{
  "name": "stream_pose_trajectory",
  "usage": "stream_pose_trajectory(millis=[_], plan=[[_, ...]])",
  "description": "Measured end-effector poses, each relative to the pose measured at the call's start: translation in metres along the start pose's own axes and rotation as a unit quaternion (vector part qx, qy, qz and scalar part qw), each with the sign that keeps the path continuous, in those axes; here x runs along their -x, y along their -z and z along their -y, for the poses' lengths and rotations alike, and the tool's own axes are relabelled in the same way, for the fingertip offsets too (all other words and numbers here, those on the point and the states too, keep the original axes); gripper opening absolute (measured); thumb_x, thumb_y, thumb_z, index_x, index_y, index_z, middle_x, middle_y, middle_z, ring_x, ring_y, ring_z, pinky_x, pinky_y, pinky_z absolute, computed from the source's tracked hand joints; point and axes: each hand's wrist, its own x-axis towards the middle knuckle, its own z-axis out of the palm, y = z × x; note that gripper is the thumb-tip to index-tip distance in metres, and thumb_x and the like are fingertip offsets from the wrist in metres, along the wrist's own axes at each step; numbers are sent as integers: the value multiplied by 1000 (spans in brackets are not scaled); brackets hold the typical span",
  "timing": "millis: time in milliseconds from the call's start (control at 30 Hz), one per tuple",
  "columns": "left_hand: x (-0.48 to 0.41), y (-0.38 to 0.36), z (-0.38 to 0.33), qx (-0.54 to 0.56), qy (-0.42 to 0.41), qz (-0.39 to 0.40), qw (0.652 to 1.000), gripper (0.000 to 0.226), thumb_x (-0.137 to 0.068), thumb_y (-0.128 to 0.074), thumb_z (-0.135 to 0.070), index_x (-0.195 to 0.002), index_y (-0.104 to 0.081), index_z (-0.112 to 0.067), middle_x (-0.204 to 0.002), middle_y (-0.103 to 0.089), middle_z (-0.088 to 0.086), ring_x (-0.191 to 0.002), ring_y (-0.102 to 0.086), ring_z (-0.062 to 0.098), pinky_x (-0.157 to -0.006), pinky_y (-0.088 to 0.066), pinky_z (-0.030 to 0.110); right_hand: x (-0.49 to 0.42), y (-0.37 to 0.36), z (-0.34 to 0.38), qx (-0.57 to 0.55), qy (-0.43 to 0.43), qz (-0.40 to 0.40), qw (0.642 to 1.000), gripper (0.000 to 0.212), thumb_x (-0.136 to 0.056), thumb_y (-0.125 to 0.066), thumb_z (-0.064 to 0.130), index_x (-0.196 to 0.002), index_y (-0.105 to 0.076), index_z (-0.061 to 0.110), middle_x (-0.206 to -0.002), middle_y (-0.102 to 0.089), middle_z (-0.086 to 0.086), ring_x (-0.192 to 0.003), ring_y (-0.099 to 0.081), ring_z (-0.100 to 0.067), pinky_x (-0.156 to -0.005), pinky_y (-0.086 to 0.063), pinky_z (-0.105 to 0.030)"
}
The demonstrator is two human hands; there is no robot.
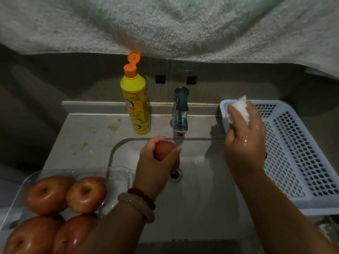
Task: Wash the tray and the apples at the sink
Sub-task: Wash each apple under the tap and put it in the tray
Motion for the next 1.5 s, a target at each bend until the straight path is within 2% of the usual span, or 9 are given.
stream_pose_trajectory(millis=[167,367,667,833,967,1133,1267,1400,1500], plan=[[9,4,-13,85,-12,13,996,47,-74,-74,-39,-113,-49,-46,-110,-44,-25,-95,-54,5,-75,-56,27,21,31,39,-247,-42,0,968,53,-95,-55,14,-142,-37,28,-142,-42,-5,-116,-48,7,-90,-46,-9],[15,3,-21,127,-50,15,991,45,-57,-64,-58,-102,-57,-57,-105,-56,-28,-95,-62,1,-78,-59,35,40,25,74,-600,-280,108,742,38,-70,-70,30,-101,-67,52,-111,-69,15,-109,-65,-10,-86,-54,-33],[22,4,-23,103,-58,-10,993,46,-61,-64,-56,-106,-53,-52,-109,-53,-24,-91,-59,-9,-75,-57,28,46,9,85,-659,-336,141,658,58,-59,-74,40,-115,-63,34,-109,-70,2,-104,-67,-18,-85,-55,-37],[21,11,-26,70,-73,-25,995,52,-58,-55,-63,-108,-50,-51,-115,-50,-19,-96,-58,2,-66,-53,13,44,13,79,-582,-255,54,770,20,-84,-71,23,-99,-70,36,-96,-71,9,-95,-68,-12,-84,-54,-38],[21,10,-23,122,-72,-4,990,41,-66,-54,-64,-106,-53,-57,-115,-57,-14,-101,-62,12,-75,-58,33,47,9,83,-439,-80,159,881,34,-88,-57,47,-122,-56,44,-131,-57,11,-118,-56,-5,-93,-53,-32],[32,8,-24,90,-136,-29,986,39,-79,-43,-59,-114,-50,-44,-110,-54,-38,-104,-56,-9,-69,-51,11,47,3,96,-429,-102,103,891,31,-87,-48,52,-106,-64,33,-104,-67,11,-96,-63,1,-75,-52,-16],[34,3,-28,4,-176,-23,984,39,-80,-43,-60,-118,-42,-53,-117,-43,-38,-108,-48,-13,-77,-46,5,35,-2,93,-510,-310,158,787,28,-86,-53,49,-99,-65,28,-94,-67,5,-88,-67,-15,-57,-55,-27],[21,4,-38,116,-108,12,987,34,-86,-45,-55,-116,-56,-46,-111,-61,-25,-102,-58,-5,-77,-51,12,54,-3,95,-381,-29,40,923,35,-98,-43,43,-115,-62,19,-117,-63,5,-109,-60,-6,-89,-52,-29],[16,9,-42,129,-109,25,985,30,-93,-49,-39,-116,-62,-25,-109,-68,-6,-98,-63,3,-77,-51,18,64,-8,90,-311,138,15,940,33,-101,-41,34,-122,-57,14,-130,-53,3,-123,-52,-15,-104,-41,-34]])
